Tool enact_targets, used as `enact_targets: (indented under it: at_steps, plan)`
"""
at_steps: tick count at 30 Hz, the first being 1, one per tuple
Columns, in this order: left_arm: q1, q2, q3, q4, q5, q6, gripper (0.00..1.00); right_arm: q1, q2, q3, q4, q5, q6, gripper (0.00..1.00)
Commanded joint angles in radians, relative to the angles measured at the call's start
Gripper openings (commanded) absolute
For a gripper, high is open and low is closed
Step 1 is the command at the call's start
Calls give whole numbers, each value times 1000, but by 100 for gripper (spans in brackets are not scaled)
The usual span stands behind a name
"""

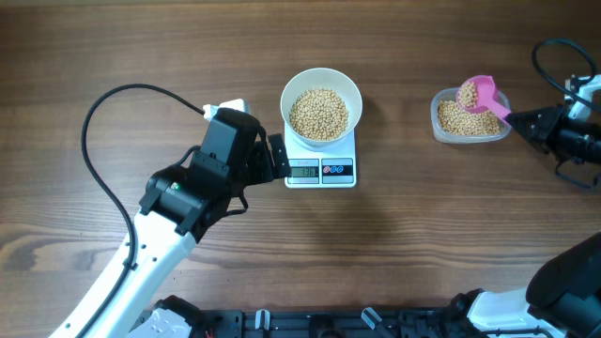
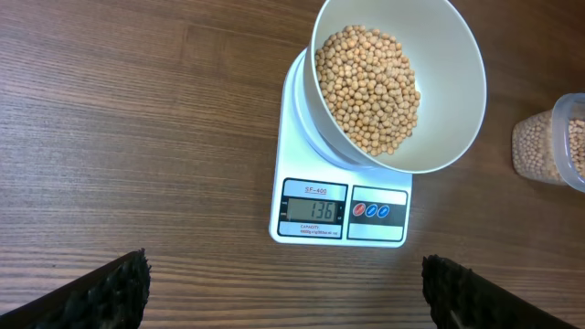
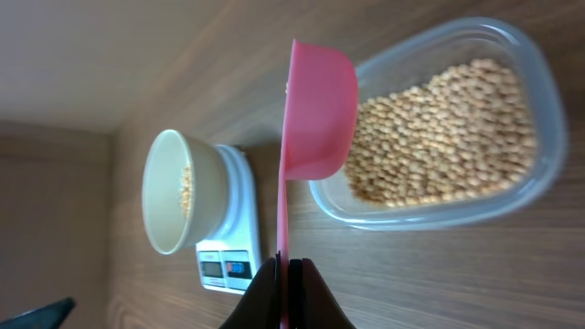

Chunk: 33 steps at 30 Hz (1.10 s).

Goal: Scoop item into bowl and weigh 150g on scale
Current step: 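Carry the filled scoop with the right gripper over the white bowl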

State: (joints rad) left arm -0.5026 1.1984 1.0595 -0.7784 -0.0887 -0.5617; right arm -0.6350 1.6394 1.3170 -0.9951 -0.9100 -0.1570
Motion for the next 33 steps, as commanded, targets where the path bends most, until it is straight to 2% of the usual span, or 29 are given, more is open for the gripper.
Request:
enact_targets:
  at_steps: [1,8,13,16,20,25,30,33]
  plan:
    - [5,-7,1,2,-10,8,100,-2,18,3,7,-164,0,4]
    - [5,-7,1,2,-10,8,100,43,18,3,8,-315,31,4]
    - [5,-7,1,2,-10,8,100,187,18,3,63,-315,85,4]
    - [5,-7,1,2,-10,8,100,310,18,3,164,-298,157,4]
    - [5,-7,1,2,-10,8,100,466,18,3,256,-191,194,4]
    - [5,-7,1,2,-10,8,100,663,18,3,262,134,176,4]
    - [5,-7,1,2,-10,8,100,806,18,3,266,363,26,5]
    - [5,-7,1,2,-10,8,100,867,18,3,310,488,-5,4]
